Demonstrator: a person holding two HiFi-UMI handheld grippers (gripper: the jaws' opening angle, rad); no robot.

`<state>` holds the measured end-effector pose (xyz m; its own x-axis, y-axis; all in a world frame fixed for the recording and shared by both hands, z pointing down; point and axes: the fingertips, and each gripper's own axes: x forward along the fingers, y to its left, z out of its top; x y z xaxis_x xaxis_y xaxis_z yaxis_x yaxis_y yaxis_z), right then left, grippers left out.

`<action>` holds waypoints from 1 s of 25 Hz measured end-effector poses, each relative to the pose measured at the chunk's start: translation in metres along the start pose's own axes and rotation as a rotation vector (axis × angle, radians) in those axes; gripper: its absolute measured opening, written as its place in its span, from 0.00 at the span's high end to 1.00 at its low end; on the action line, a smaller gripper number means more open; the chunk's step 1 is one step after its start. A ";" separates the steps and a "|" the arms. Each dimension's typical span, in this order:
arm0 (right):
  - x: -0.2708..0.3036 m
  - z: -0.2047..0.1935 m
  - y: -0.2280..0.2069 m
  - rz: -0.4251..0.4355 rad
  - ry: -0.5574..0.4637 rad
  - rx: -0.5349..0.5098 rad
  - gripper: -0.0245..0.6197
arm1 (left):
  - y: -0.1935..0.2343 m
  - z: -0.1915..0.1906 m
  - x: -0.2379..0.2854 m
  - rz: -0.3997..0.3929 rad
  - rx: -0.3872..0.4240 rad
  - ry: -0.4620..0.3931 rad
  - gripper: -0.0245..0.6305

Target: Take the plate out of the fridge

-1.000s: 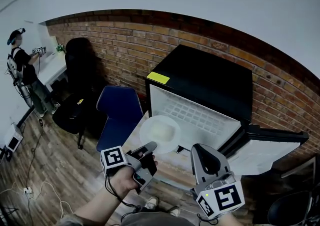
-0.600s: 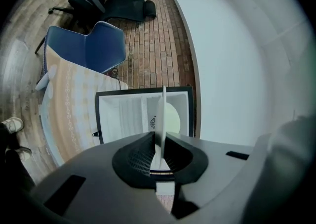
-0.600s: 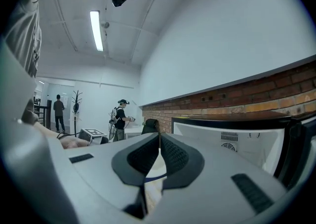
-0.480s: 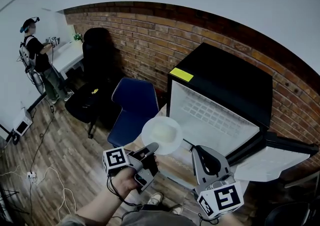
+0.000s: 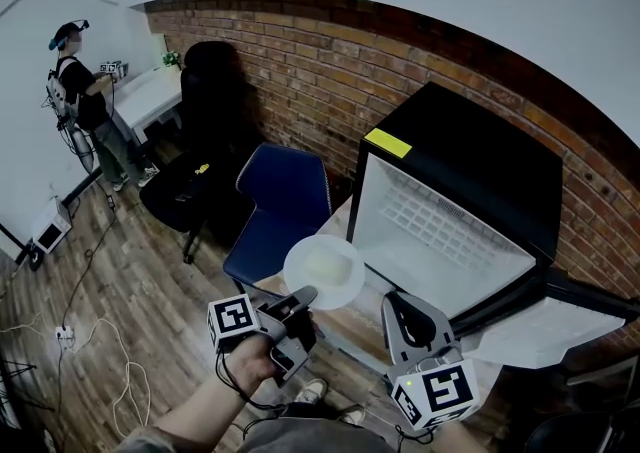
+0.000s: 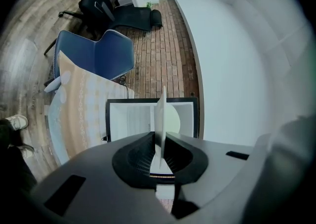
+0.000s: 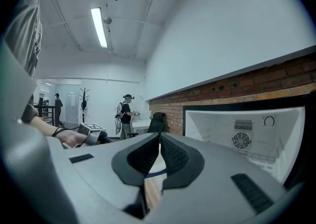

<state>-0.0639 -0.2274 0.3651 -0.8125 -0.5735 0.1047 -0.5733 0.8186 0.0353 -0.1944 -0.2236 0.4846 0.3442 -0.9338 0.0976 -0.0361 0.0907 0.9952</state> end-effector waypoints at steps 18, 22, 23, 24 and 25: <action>-0.010 0.005 0.003 -0.020 0.003 0.015 0.91 | -0.002 -0.003 -0.003 -0.011 0.009 0.029 0.90; -0.010 0.008 0.002 -0.024 -0.004 0.016 0.91 | -0.005 -0.003 -0.004 -0.005 0.010 0.031 0.90; -0.010 0.008 0.002 -0.025 -0.005 0.014 0.91 | -0.005 -0.002 -0.004 -0.007 0.015 0.030 0.90; -0.010 0.009 0.002 -0.025 -0.005 0.012 0.91 | -0.006 -0.001 -0.005 -0.010 0.018 0.029 0.90; -0.010 0.009 0.002 -0.025 -0.006 0.011 0.91 | -0.007 -0.001 -0.005 -0.011 0.019 0.030 0.90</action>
<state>-0.0573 -0.2203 0.3550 -0.7987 -0.5937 0.0982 -0.5942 0.8038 0.0269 -0.1949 -0.2190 0.4774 0.3723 -0.9240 0.0873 -0.0497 0.0740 0.9960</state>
